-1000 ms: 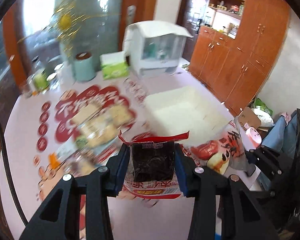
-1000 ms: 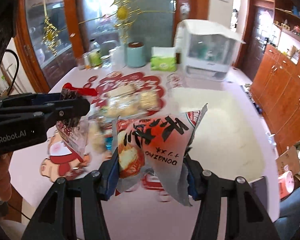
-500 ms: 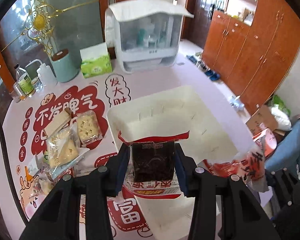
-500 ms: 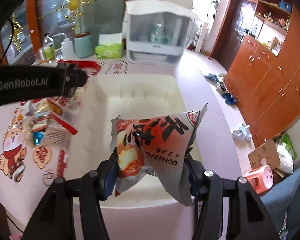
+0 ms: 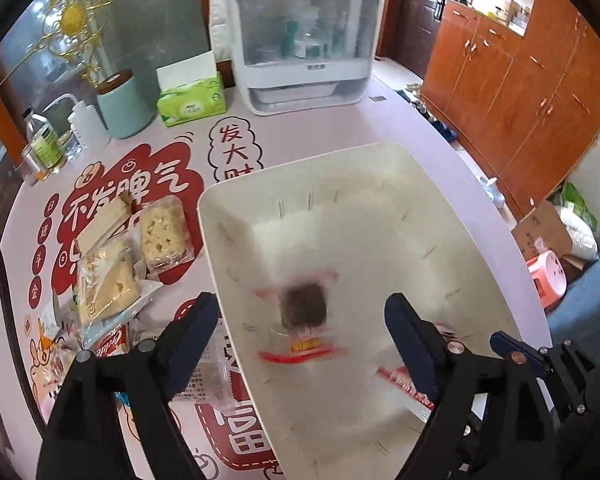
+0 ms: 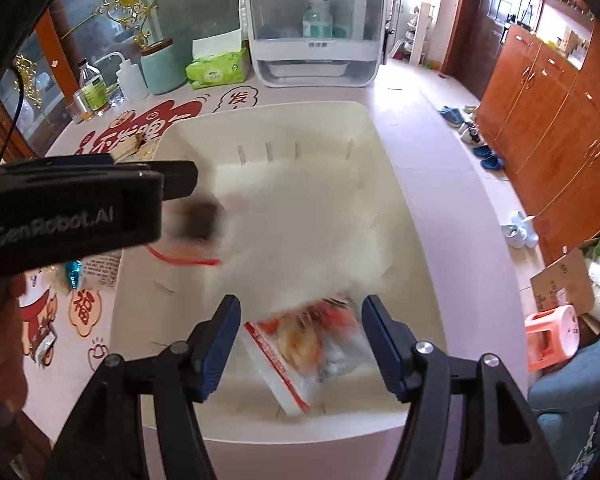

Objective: Organize snacks
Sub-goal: 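Carry both packs into the white tray and open both grippers, then grasp the grey-orange bar with the left gripper while the right grasps a clear bread bag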

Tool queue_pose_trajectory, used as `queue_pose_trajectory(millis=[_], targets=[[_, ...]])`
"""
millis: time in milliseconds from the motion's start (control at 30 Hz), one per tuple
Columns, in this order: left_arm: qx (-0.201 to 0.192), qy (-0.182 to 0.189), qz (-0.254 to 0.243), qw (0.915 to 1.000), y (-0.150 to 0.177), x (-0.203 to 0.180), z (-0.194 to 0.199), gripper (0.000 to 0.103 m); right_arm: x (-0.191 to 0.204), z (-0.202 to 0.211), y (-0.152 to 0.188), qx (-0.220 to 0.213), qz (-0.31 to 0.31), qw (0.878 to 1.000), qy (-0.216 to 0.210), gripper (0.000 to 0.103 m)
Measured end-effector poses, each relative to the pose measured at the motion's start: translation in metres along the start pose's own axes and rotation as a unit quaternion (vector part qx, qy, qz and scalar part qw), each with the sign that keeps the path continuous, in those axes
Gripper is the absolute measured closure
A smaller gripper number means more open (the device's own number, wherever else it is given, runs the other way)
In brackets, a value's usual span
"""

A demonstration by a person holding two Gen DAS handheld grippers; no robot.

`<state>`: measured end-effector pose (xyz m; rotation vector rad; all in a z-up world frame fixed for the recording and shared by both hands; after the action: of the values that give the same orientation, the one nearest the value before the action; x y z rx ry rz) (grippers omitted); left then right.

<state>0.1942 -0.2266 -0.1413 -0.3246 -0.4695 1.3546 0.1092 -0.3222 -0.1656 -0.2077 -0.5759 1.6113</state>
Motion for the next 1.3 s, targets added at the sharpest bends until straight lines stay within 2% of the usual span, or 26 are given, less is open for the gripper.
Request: queue_pose_trajectory(millis=[167, 467, 867, 1067, 1300], targets=[[0.01, 0.002, 0.017, 0.9998, 0.008, 0.01, 0.001, 0.017, 0.003, 0.0, 0.001, 0.003, 0.0, 1.0, -0.009, 0.039], [-0.003, -0.007, 0.04, 0.9992, 0.021, 0.031, 0.017, 0.016, 0.016, 0.002, 0.003, -0.003, 0.023, 1.0, -0.013, 0.039], [-0.04, -0.017, 0.068, 0.9968, 0.05, 0.066, 0.069, 0.016, 0.033, 0.023, 0.003, -0.015, 0.026, 0.999, -0.026, 0.039], [-0.049, -0.037, 0.091, 0.9939, 0.075, 0.108, 0.092, 0.016, 0.048, 0.033, 0.004, -0.028, 0.027, 0.999, -0.03, 0.039], [-0.062, -0.074, 0.122, 0.9879, 0.101, 0.181, 0.114, 0.016, 0.071, 0.046, 0.0, -0.047, 0.024, 0.998, -0.03, 0.039]])
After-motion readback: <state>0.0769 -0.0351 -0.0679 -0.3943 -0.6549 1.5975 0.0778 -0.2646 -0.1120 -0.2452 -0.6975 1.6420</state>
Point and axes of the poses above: each gripper's, at about its wrist camera, not at the fingertips, and z roughly against the way its jaws point, x to its left, y to its underside, the point moved 8 cm from there along -z, roughly the way its jaws point, and after that the axes turned 11 degrees about -y, right-handed, at the moved point
